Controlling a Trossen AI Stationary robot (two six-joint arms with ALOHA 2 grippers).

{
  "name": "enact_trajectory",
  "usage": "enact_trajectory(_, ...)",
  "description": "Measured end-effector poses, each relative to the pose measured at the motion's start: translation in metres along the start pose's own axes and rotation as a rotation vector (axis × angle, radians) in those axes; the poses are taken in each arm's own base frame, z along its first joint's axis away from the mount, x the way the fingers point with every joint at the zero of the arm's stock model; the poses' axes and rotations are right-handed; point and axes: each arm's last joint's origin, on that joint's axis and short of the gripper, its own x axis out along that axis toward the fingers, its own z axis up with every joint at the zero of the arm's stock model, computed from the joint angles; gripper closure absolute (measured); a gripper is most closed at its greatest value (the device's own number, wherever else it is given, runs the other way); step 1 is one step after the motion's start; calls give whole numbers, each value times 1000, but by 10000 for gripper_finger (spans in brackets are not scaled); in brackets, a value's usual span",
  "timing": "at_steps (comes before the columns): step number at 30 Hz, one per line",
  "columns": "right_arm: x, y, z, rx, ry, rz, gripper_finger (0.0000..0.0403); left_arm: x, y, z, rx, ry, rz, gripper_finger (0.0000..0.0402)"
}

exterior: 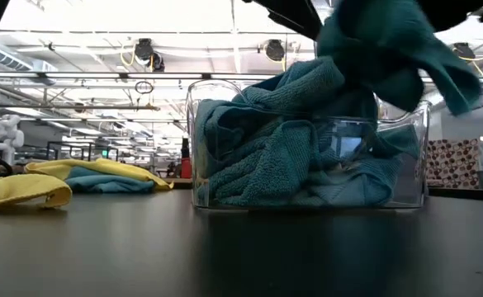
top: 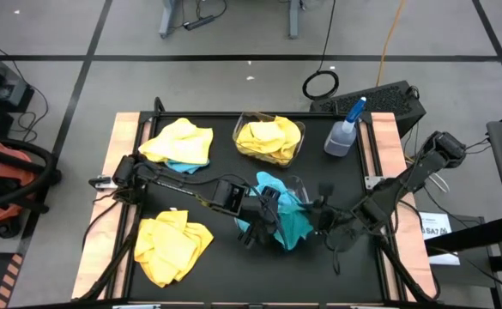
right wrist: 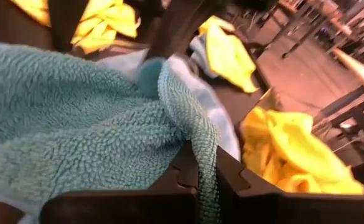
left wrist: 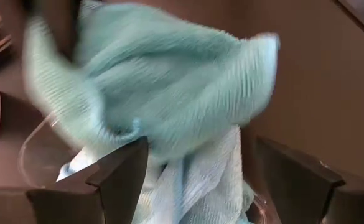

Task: Sort microfiber towel by color & place in baskets
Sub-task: Put the blue microfiber cloth into the bottom transparent bin

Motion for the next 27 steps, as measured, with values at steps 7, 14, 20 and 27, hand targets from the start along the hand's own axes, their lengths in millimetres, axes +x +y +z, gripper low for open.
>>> enact_trajectory(7, 7, -17, 17, -40, -79, -40, 403, 0, -2, 2, 7, -16, 5, 103)
enact_trajectory(14, 26, -35, 18, -31, -45, -15, 403, 0, -2, 1, -22, -2, 8, 103)
enact_trajectory(20, 55, -44, 9, -26, 48, 33, 402, 0, -5, -5, -67, 69, -13, 103)
enact_trajectory(27, 92, -40, -10, -23, 175, 169, 402, -3, -22, -16, -52, 229, -19, 103)
